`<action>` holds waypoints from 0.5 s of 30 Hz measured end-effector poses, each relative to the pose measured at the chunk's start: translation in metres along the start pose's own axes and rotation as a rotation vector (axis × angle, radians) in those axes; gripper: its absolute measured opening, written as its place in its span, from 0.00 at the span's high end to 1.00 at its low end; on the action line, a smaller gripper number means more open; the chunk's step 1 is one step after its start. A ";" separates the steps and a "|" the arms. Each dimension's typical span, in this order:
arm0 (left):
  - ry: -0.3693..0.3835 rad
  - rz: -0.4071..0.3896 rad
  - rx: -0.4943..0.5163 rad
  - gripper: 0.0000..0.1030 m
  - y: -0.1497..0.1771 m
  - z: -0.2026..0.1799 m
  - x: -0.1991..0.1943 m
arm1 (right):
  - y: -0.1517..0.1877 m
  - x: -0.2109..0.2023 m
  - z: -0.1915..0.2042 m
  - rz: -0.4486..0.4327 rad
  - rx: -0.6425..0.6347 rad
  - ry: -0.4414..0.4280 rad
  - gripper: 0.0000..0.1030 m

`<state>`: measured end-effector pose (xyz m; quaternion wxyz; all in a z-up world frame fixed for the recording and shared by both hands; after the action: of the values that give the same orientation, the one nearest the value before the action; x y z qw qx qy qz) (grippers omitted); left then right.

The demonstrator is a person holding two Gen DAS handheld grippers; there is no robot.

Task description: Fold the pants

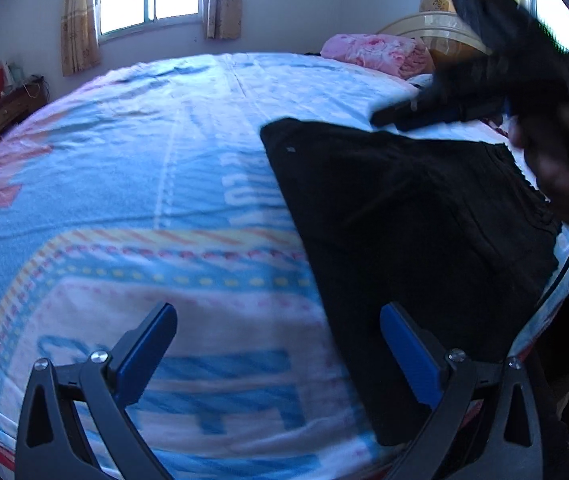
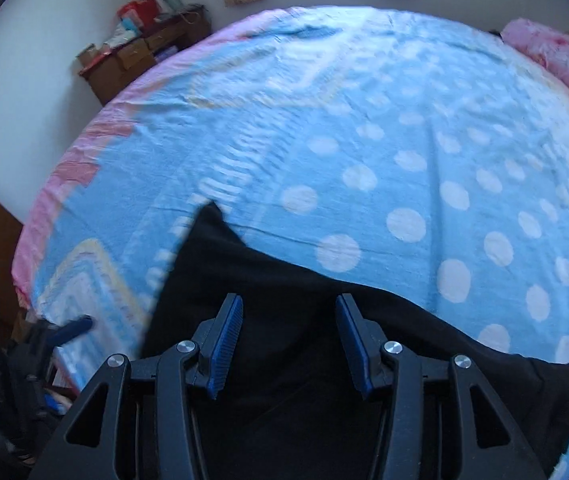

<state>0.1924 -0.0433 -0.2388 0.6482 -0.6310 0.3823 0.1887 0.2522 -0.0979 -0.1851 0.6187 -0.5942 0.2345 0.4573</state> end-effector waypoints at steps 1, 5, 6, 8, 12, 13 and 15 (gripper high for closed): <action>0.005 0.001 0.006 0.00 0.000 -0.003 0.001 | -0.003 -0.003 0.007 -0.005 -0.012 -0.019 0.51; -0.005 0.020 0.036 0.00 0.005 -0.006 0.006 | -0.029 0.009 0.024 -0.003 -0.061 -0.022 0.51; -0.004 0.024 0.036 0.00 0.007 -0.006 0.007 | -0.036 0.018 0.023 0.010 -0.046 -0.028 0.51; -0.005 0.019 0.041 0.00 0.007 -0.006 0.005 | -0.048 0.041 0.020 0.065 0.020 -0.082 0.51; -0.012 0.016 0.070 0.00 0.009 -0.009 0.005 | -0.055 0.078 0.026 0.202 0.098 -0.192 0.67; -0.009 0.014 0.071 0.00 0.009 -0.009 0.006 | -0.054 0.086 0.032 0.249 0.101 -0.228 0.68; -0.003 0.009 0.075 0.00 0.009 -0.010 0.005 | -0.050 0.095 0.039 0.300 0.066 -0.208 0.72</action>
<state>0.1870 -0.0529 -0.2478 0.6709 -0.6042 0.3911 0.1782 0.3293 -0.0274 -0.2313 0.5835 -0.4815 0.2704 0.5954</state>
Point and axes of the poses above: each gripper's, at about its wrist camera, not at the fingertips, and x roughly the way its jaws point, z to its left, y to its underside, the point moved 9 cm from there along x, roughly the way its jaws point
